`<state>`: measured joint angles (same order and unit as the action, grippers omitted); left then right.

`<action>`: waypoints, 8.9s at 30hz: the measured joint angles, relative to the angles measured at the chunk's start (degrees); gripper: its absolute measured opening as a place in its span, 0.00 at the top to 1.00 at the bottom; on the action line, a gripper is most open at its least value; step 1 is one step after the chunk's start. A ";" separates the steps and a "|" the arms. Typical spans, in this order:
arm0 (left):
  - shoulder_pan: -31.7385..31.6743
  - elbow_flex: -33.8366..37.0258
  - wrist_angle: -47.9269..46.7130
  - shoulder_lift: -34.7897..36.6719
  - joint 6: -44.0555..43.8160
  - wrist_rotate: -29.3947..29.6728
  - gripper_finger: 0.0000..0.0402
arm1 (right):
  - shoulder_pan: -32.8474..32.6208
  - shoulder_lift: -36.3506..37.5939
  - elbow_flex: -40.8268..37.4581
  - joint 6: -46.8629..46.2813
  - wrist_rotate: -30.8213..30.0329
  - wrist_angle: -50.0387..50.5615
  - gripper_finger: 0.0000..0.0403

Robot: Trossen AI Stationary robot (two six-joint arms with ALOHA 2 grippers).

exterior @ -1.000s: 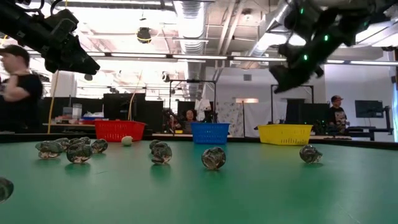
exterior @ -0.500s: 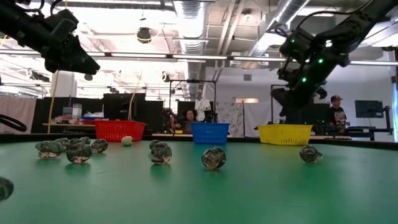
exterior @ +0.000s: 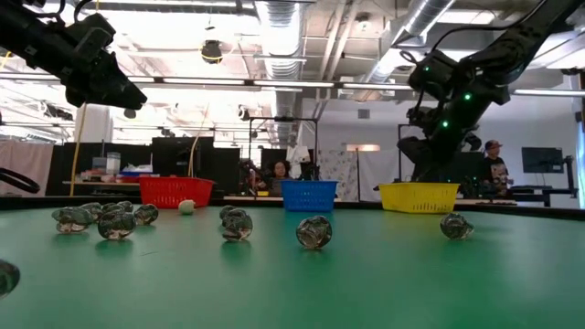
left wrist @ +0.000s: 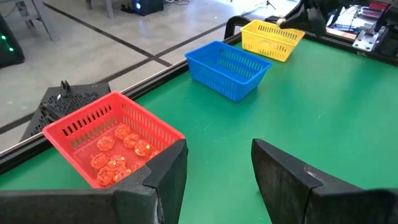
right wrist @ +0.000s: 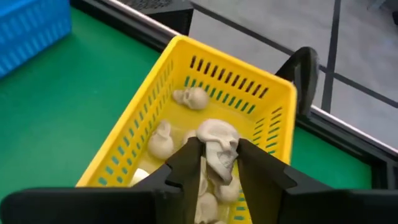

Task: Sort Halloween decoration
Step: Put the white skull toy into the yellow bin, then put the black skull toy into the blue bin

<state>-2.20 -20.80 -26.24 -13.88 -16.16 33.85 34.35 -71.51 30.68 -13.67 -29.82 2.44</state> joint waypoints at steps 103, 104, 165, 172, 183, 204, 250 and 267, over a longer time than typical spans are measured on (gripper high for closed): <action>0.00 2.95 0.86 0.03 -0.15 -0.02 0.58 | -30.99 -65.68 56.06 8.93 17.56 -30.89 0.33; 0.02 2.95 0.87 0.03 -0.15 -0.02 0.58 | -30.85 -65.68 56.07 8.87 17.62 -30.26 0.33; 0.02 2.95 0.72 0.05 -0.02 -0.02 0.58 | -29.18 -10.30 30.72 16.56 1.57 8.06 0.77; 0.00 2.95 0.74 0.05 -0.04 0.00 0.58 | -25.70 3.54 12.26 10.99 -6.73 -1.72 0.77; 0.00 2.95 0.83 0.05 -0.21 0.02 0.58 | -12.20 5.10 0.56 -2.15 -10.63 -1.96 0.77; 0.02 2.95 0.24 0.05 -1.23 0.00 0.58 | -5.29 -2.02 0.16 -2.38 -7.49 -7.65 0.41; 0.00 2.95 0.24 0.05 -7.10 -2.15 0.58 | -76.06 -23.49 -3.54 -16.14 -42.23 -44.22 0.45; 0.02 2.97 7.26 0.03 -0.19 -5.09 0.58 | -73.08 -35.67 0.23 -16.31 -37.35 -58.21 0.45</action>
<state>-2.17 -17.82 -18.98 -13.85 -16.36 28.75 -38.73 -107.18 30.91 -29.98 -67.18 -55.78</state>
